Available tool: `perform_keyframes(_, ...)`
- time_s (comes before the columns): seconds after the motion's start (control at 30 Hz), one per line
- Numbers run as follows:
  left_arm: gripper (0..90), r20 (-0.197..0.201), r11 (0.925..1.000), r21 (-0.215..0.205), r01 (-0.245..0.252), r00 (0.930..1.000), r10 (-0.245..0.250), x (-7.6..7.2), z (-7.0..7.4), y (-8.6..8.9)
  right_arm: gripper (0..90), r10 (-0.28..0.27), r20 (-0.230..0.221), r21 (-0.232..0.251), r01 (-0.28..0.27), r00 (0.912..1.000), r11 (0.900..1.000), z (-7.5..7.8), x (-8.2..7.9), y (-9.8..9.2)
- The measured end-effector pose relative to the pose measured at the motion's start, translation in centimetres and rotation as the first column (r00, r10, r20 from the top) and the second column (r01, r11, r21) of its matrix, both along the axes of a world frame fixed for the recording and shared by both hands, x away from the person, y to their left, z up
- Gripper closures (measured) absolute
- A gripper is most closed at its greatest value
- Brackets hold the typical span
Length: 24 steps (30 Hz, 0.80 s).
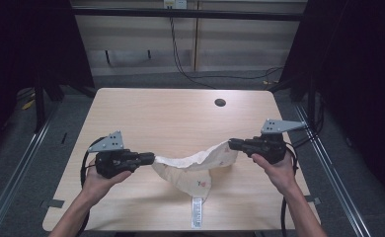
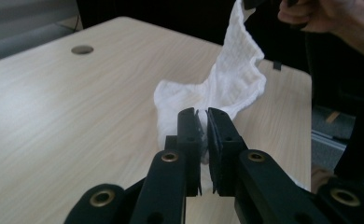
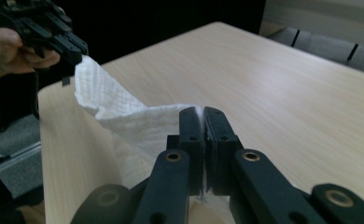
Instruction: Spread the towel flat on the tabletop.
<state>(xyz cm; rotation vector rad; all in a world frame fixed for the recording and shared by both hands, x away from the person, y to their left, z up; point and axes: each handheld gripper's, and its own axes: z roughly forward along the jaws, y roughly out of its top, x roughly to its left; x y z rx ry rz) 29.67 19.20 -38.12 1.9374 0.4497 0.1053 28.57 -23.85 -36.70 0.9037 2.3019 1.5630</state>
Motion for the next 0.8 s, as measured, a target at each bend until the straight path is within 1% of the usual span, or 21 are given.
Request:
perform_keyframes(0.03,84.4,0.015,1.0000,-0.004,-0.004,0.9999,0.004,0.1,0.5,0.0,87.0,0.000,0.009,0.008,-0.001,1.0000,1.000,0.4,0.1,0.0)
perform_keyframes(0.13,84.5,0.031,0.9996,-0.019,-0.020,0.9993,0.020,0.4,1.4,0.1,87.0,-0.005,0.036,0.028,0.004,0.9993,1.000,1.6,0.2,0.0)
perform_keyframes(0.2,84.5,0.042,0.9991,-0.019,-0.038,0.9984,0.039,0.5,1.8,0.3,87.0,-0.010,0.043,0.032,0.009,0.9990,0.999,2.1,0.2,-0.2)
perform_keyframes(0.27,84.5,0.049,0.9982,-0.039,-0.045,0.9977,0.047,0.6,2.3,0.6,87.1,-0.014,0.050,0.029,0.013,0.9987,1.000,2.8,0.2,-0.4)
perform_keyframes(0.3,84.5,0.054,0.9981,-0.041,-0.047,0.9973,0.049,0.5,2.5,0.8,87.1,-0.014,0.050,0.029,0.013,0.9987,1.000,2.8,0.2,-0.4)
perform_keyframes(0.33,84.5,0.058,0.9977,-0.047,-0.049,0.9969,0.052,0.4,2.8,1.0,87.1,-0.009,0.061,0.024,0.007,0.9981,1.000,3.3,-0.1,-0.4)
perform_keyframes(0.37,84.5,0.061,0.9977,-0.048,-0.047,0.9969,0.049,0.3,3.1,1.1,87.1,-0.009,0.061,0.024,0.007,0.9981,1.000,3.3,-0.1,-0.4)
perform_keyframes(0.4,84.6,0.072,0.9976,-0.053,-0.046,0.9962,0.049,0.1,3.5,1.2,87.1,-0.004,0.066,0.021,0.002,0.9978,1.000,3.5,-0.1,-0.4)
perform_keyframes(0.5,84.6,0.094,0.9970,-0.063,-0.045,0.9943,0.051,-0.1,4.4,1.5,87.1,0.005,0.082,0.008,-0.006,0.9966,1.000,4.4,-0.5,-0.3)
perform_keyframes(0.57,84.6,0.112,0.9959,-0.062,-0.065,0.9911,0.072,-0.3,5.0,1.7,87.1,0.007,0.095,0.006,-0.008,0.9954,1.000,5.0,-0.7,-0.2)
perform_keyframes(0.6,84.6,0.120,0.9937,-0.089,-0.068,0.9896,0.079,-0.5,5.5,2.0,87.1,0.011,0.110,0.009,-0.012,0.9938,1.000,5.6,-1.0,-0.2)
perform_keyframes(0.63,84.6,0.120,0.9937,-0.089,-0.068,0.9896,0.079,-0.5,5.5,2.0,87.1,0.011,0.110,0.009,-0.012,0.9938,1.000,5.6,-1.0,-0.2)
perform_keyframes(0.67,84.6,0.135,0.9939,-0.078,-0.079,0.9868,0.089,-0.7,5.9,2.2,87.1,0.014,0.116,0.010,-0.015,0.9931,1.000,5.8,-1.1,-0.2)
perform_keyframes(0.7,84.6,0.142,0.9938,-0.077,-0.081,0.9857,0.091,-0.8,6.2,2.2,87.1,0.018,0.124,0.008,-0.019,0.9921,1.000,6.2,-1.4,-0.1)
perform_keyframes(0.8,84.7,0.160,0.9934,-0.087,-0.074,0.9832,0.087,-1.4,7.0,2.5,87.2,0.038,0.154,0.000,-0.038,0.9874,0.999,7.3,-2.2,0.2)
